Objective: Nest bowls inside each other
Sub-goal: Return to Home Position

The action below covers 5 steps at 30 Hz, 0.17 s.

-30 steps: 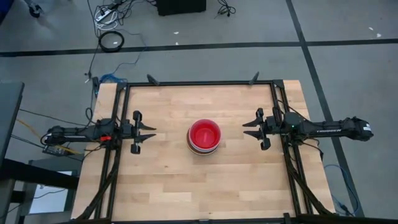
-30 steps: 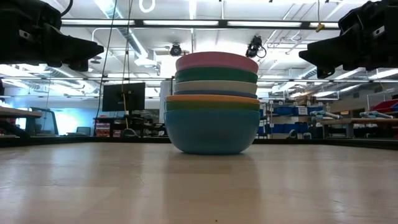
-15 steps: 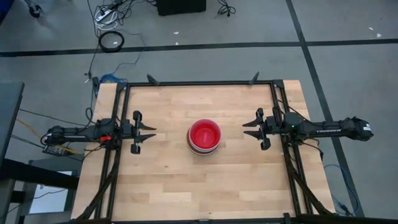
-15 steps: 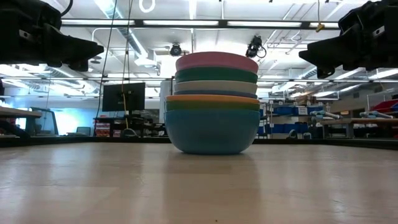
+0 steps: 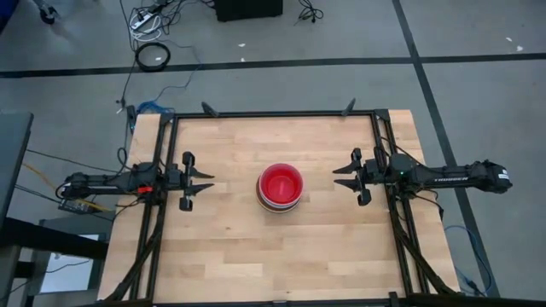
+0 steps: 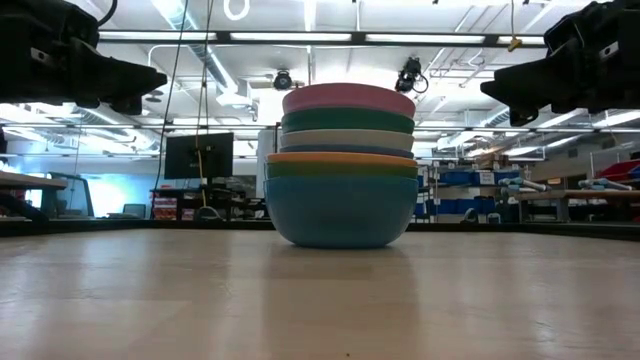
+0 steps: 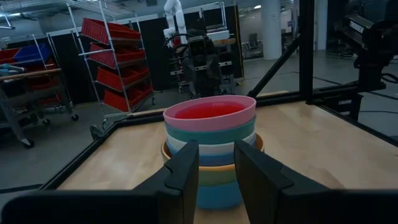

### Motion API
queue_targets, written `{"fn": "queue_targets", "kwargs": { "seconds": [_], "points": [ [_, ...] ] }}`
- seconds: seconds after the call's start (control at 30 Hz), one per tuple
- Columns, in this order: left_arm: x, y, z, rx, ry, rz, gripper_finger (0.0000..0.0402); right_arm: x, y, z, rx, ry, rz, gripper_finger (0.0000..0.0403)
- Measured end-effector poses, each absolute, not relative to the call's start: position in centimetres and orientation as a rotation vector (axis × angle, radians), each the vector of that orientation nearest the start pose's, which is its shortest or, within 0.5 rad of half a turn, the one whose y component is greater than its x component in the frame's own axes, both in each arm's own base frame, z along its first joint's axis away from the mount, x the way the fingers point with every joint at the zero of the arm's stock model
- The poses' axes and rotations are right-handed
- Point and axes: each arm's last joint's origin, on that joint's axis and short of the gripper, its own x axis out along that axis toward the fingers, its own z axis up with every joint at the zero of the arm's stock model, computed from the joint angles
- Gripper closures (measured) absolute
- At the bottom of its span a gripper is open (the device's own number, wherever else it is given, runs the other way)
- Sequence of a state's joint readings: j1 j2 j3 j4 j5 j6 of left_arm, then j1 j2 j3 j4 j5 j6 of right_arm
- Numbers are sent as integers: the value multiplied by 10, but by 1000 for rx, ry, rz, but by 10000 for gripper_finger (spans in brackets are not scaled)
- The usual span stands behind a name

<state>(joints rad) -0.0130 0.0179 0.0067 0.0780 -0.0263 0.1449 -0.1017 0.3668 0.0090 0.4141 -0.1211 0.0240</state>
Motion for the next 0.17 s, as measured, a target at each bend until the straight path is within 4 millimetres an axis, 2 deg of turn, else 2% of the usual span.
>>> {"fn": "queue_targets", "kwargs": {
  "seconds": [0.17],
  "points": [
    [98,0,172,144,-65,18,291,120,-9,174,18,-55,20,271]
  ]
}}
